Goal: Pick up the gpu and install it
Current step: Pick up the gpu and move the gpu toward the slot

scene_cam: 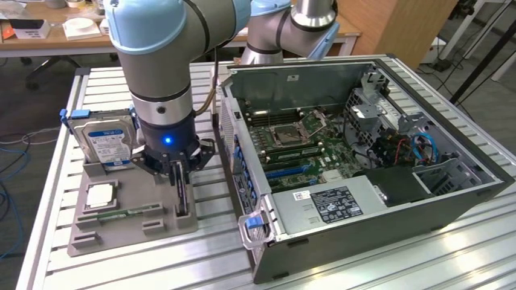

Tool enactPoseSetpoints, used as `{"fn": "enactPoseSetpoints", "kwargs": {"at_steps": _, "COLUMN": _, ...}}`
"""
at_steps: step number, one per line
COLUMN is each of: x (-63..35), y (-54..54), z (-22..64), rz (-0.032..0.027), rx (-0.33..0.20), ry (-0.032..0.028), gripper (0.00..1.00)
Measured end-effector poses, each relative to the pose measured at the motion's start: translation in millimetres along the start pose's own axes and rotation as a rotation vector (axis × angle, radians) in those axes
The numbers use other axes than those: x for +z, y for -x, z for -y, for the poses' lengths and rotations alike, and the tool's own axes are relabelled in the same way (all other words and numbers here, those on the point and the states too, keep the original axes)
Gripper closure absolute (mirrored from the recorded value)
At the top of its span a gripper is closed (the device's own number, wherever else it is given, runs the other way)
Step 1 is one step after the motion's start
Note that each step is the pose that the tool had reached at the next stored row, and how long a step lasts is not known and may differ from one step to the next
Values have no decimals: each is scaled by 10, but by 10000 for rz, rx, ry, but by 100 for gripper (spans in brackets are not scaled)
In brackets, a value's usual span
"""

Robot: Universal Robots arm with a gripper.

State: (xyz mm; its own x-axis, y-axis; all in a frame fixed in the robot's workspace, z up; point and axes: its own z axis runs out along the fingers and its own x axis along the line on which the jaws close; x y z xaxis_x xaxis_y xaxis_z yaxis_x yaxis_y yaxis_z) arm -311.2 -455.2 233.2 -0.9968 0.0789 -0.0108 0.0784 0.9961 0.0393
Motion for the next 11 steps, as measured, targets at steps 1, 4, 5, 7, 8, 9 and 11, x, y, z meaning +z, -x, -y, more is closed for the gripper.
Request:
{"fn": "enactPoseSetpoints", "kwargs": {"at_steps": 1, "x": 0, "y": 0, "z": 0, "rz": 0, "rx": 0, "ry": 0, "gripper": 67}}
{"fn": "enactPoseSetpoints", "kwargs": {"at_steps": 4, "x": 0, "y": 0, "z": 0, "rz": 0, "rx": 0, "ry": -1, "gripper": 67}}
{"fn": "enactPoseSetpoints", "kwargs": {"at_steps": 5, "x": 0, "y": 0, "z": 0, "rz": -1, "rx": 0, "ry": -1, "gripper": 67}}
{"fn": "enactPoseSetpoints", "kwargs": {"at_steps": 7, "x": 0, "y": 0, "z": 0, "rz": -1, "rx": 0, "ry": 0, "gripper": 68}}
{"fn": "enactPoseSetpoints", "kwargs": {"at_steps": 8, "x": -1, "y": 0, "z": 0, "rz": -1, "rx": 0, "ry": -1, "gripper": 68}}
{"fn": "enactPoseSetpoints", "kwargs": {"at_steps": 9, "x": 0, "y": 0, "z": 0, "rz": 0, "rx": 0, "ry": -1, "gripper": 74}}
{"fn": "enactPoseSetpoints", "kwargs": {"at_steps": 11, "x": -1, "y": 0, "z": 0, "rz": -1, "rx": 0, "ry": -1, "gripper": 74}}
